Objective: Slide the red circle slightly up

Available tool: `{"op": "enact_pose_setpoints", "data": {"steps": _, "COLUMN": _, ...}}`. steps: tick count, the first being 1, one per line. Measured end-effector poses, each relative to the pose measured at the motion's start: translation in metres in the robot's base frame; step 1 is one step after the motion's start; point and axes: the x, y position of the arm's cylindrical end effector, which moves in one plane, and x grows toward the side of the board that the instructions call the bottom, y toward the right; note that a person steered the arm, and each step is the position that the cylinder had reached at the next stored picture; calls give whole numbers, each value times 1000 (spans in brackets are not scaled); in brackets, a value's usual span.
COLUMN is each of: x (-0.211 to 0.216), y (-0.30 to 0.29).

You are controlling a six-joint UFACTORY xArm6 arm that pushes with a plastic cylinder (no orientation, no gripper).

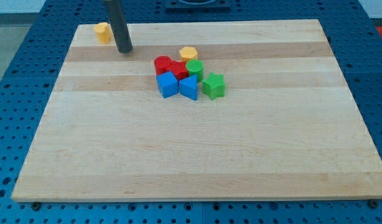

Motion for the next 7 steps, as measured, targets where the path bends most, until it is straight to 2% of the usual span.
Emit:
{"op": "enact_pose_setpoints", "data": {"steps": 2, "x": 75, "y": 24}}
{"op": "enact_pose_setpoints", "data": {"steps": 3, "x": 82, "y": 59}}
{"op": "enact_pose_setpoints", "data": {"steps": 5, "x": 62, "y": 98}}
{"op": "enact_pose_setpoints", "data": {"steps": 7, "x": 12, "y": 99}}
